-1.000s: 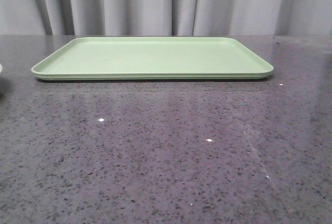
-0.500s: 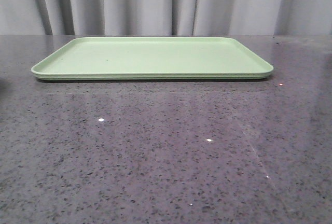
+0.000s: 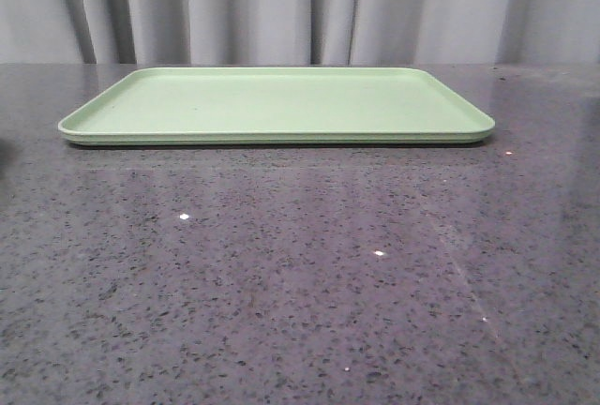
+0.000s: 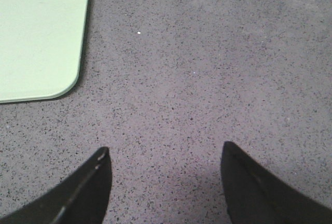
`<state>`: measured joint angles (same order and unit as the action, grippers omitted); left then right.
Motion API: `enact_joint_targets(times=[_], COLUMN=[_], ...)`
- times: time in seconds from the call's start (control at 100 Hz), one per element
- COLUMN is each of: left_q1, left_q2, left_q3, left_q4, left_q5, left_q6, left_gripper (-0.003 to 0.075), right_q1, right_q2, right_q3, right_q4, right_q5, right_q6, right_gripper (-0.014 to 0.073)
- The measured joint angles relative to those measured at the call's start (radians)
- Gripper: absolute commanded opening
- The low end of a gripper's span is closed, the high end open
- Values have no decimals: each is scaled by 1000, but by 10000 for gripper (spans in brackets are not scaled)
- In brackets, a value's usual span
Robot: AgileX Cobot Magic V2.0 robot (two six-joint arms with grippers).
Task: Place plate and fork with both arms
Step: 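Close the left gripper on the plate rim and lift the plate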
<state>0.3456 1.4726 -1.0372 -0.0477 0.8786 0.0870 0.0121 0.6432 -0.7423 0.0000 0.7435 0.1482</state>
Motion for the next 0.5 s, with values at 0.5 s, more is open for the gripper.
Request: enact_joint_targets(times=[0.5], left_q1=[2], left_q2=[-73], left_q3=[-5], left_q4=[-87], left_q5=[49], left_q6=[11], left_gripper=[-20], right_q1=[0], right_q2=[2], right_q3=[0], right_q4=[0], right_q5=[0], right_q6=[0], right_gripper=[469])
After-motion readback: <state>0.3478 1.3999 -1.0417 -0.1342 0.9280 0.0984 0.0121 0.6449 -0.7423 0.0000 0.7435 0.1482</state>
